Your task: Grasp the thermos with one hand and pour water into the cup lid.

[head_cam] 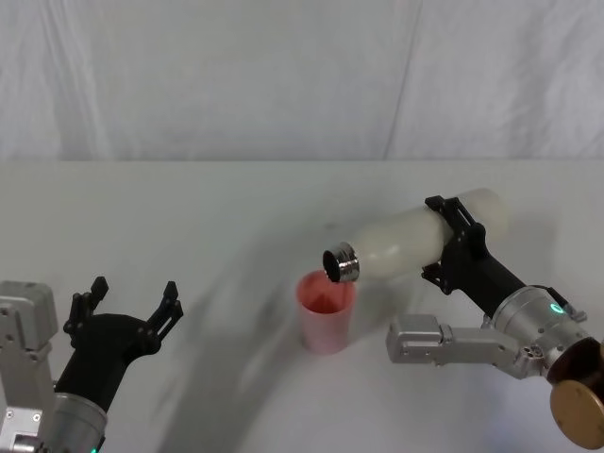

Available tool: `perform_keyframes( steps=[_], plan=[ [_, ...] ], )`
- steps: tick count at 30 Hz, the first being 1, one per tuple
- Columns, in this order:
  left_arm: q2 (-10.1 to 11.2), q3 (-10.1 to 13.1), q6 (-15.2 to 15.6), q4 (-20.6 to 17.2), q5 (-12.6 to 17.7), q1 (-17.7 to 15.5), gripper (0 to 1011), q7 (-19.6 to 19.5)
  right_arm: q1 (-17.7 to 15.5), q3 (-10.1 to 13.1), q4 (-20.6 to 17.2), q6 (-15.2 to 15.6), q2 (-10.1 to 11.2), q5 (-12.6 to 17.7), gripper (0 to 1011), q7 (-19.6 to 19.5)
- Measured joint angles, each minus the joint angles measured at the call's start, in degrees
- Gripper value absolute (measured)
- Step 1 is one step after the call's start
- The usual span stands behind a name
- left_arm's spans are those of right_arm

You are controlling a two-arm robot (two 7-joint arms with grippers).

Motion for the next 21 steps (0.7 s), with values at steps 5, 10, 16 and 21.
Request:
perform_keyframes(
  steps=[5,10,16,21],
  plan=[
    [0.00,0.00,0.00,0.00,-0.01,0.00,1001,0.00,0.15,-0.10,0.08,0.00,-0.06,-0.01,963,0.00],
    [0.00,0.00,0.00,0.00,0.00,0.00,1001,0.00,0.23,-0.15,0.13,-0.07,-0.07,-0.02,963,-0.05],
    [0.00,0.00,0.00,0.00,0.00,0.00,1001,0.00,0.26,-0.15,0.12,-0.11,-0.06,-0.02,964,-0.07],
    [0.00,0.00,0.00,0.00,-0.01,0.00,1001,0.00,0.30,-0.17,0.10,-0.12,-0.08,-0.03,963,-0.10]
  ],
)
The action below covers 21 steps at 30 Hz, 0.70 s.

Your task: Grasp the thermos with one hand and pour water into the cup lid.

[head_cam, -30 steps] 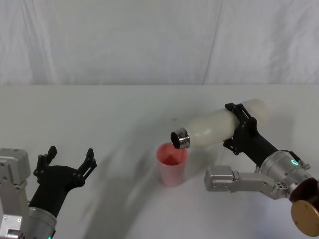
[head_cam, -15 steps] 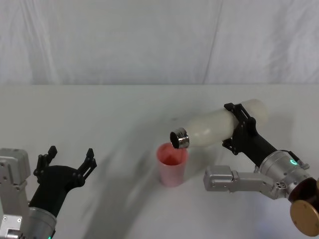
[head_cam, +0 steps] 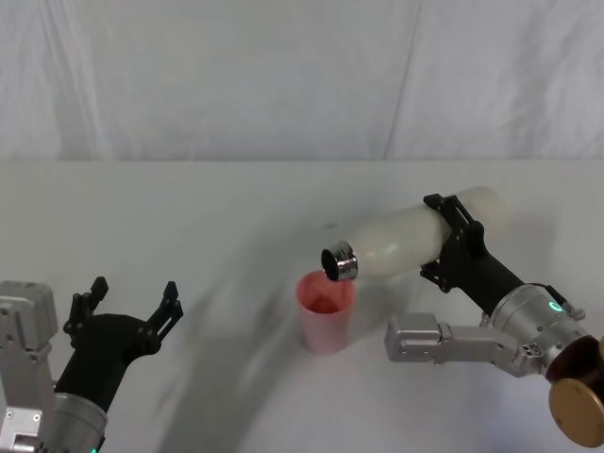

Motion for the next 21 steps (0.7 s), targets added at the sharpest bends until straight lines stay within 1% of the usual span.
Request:
perform_keyframes(
  steps=[21],
  plan=[
    [0.00,0.00,0.00,0.00,0.00,0.00,1001,0.00,0.15,-0.15,-0.17,-0.02,0.11,-0.15,963,-0.02]
  ],
)
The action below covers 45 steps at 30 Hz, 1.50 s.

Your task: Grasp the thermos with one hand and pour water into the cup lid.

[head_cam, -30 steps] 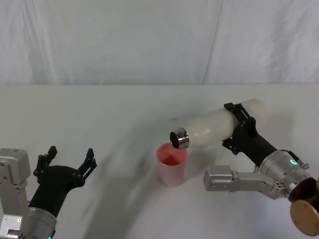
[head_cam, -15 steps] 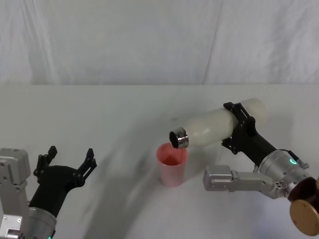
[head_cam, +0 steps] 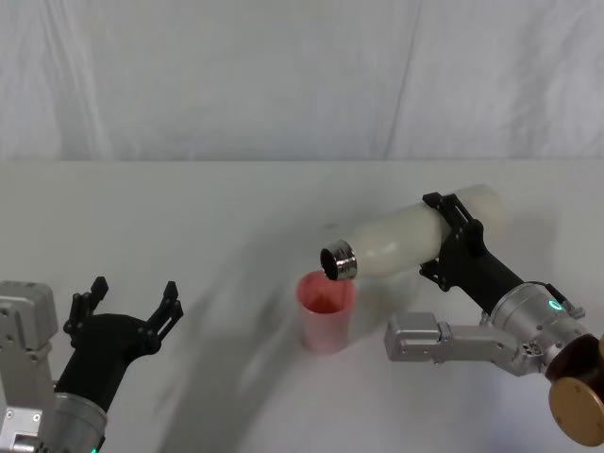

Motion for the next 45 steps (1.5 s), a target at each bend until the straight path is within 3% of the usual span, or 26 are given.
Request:
perform_keyframes(
  steps=[45],
  plan=[
    [0.00,0.00,0.00,0.00,0.00,0.00,1001,0.00,0.26,-0.39,0.33,-0.27,-0.19,0.17,964,0.17]
  ],
)
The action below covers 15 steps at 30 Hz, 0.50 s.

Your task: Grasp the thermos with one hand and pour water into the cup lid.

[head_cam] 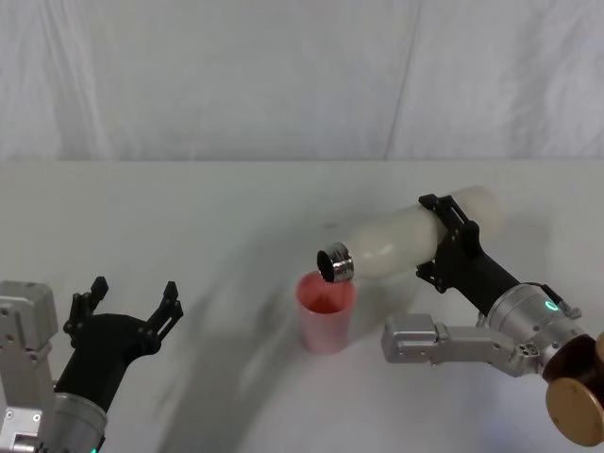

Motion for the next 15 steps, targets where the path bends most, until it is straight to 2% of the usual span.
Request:
perform_keyframes(
  steps=[15],
  plan=[
    [0.00,0.00,0.00,0.00,0.00,0.00,1001,0.00,-0.07,-0.03,0.16,0.01,-0.01,-0.01,964,-0.08]
  ],
)
